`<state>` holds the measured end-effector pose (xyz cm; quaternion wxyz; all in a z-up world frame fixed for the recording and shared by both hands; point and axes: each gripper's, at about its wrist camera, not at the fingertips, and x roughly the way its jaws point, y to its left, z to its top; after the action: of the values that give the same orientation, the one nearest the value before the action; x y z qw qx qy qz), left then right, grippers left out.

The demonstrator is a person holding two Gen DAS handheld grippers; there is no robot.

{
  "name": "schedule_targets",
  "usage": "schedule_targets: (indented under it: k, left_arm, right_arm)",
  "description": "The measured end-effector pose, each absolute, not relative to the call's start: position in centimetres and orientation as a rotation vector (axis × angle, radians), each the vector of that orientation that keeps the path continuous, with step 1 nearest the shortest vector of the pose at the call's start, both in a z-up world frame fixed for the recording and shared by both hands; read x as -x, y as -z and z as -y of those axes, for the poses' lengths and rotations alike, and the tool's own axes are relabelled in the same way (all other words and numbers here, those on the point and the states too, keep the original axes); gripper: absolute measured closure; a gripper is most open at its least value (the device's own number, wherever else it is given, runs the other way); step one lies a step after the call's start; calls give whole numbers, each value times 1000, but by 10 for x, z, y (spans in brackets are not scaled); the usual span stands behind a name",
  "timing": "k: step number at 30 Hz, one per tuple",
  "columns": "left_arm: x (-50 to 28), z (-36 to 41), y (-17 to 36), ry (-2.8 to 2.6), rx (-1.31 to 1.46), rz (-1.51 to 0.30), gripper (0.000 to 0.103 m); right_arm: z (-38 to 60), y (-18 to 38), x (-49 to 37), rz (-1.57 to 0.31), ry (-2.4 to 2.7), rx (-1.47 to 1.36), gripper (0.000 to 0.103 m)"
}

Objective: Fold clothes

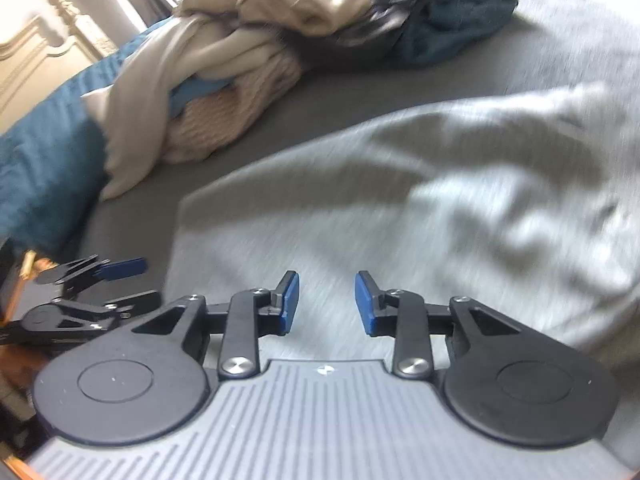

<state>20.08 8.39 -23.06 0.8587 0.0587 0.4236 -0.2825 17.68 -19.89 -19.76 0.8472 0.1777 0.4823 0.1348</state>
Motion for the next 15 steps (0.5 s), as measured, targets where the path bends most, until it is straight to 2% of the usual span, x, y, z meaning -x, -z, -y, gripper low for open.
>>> schedule_targets:
  k: [10, 15]
  left_arm:
    - [-157, -20, 251, 769, -379, -857, 28]
    - [-150, -4, 260, 788, -480, -829, 28]
  right_arm:
    - [158, 202, -133, -1109, -347, -306, 73]
    - [176, 222, -127, -1194, -236, -538, 72]
